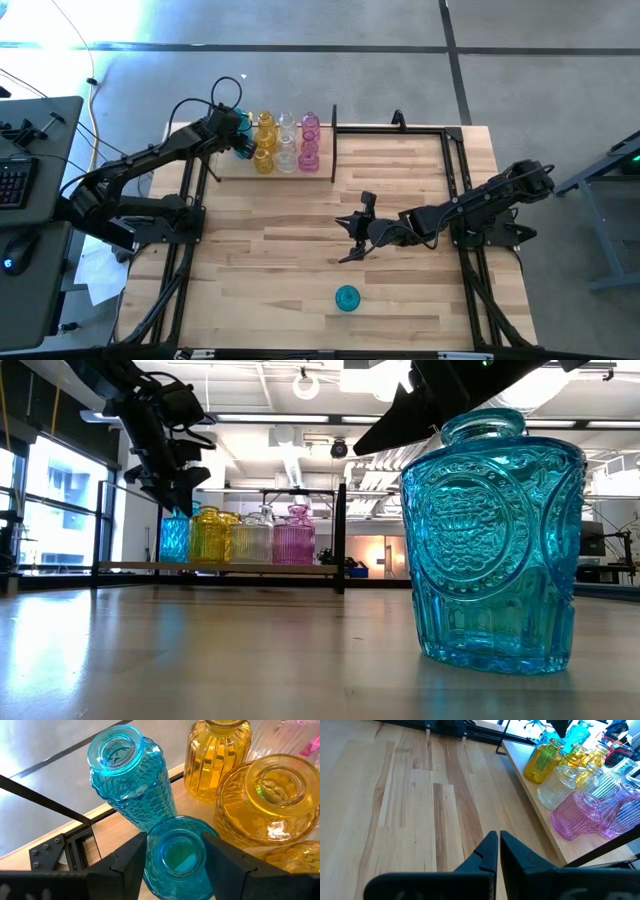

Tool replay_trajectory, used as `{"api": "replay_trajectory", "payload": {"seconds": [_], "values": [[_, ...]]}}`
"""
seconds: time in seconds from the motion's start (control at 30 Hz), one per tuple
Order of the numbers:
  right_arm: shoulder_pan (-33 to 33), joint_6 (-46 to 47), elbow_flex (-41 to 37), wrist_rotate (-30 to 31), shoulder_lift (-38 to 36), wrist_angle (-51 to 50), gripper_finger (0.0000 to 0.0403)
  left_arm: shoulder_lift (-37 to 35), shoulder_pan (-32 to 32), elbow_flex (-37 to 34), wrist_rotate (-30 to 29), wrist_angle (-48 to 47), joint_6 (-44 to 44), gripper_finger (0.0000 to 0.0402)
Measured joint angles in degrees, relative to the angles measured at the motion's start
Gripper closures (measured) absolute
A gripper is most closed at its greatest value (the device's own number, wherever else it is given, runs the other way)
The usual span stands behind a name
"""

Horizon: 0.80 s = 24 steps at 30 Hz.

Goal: Sort vases onto shelf
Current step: Put the right blue vase on the shelf

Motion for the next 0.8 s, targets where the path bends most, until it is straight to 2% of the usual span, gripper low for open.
{"api": "replay_trajectory", "payload": {"seconds": [0.27,0.53,0.67,0.8], "values": [[0.0,0.0,0.0,0.0,0.0,0.0,0.0402,-1.3,0.0,0.5,-0.8,-0.4,1.7,0.0225],[0.0,0.0,0.0,0.0,0.0,0.0,0.0402,-5.7,-0.8,2.5,-1.0,-2.0,2.1,0.0226],[0.0,0.0,0.0,0.0,0.0,-0.2,0.0402,-8.4,-2.7,2.5,0.9,-7.0,2.1,0.0237],[0.0,0.0,0.0,0.0,0.0,-0.2,0.0402,-9.3,-6.2,2.5,2.5,-14.1,1.8,0.0266]]}}
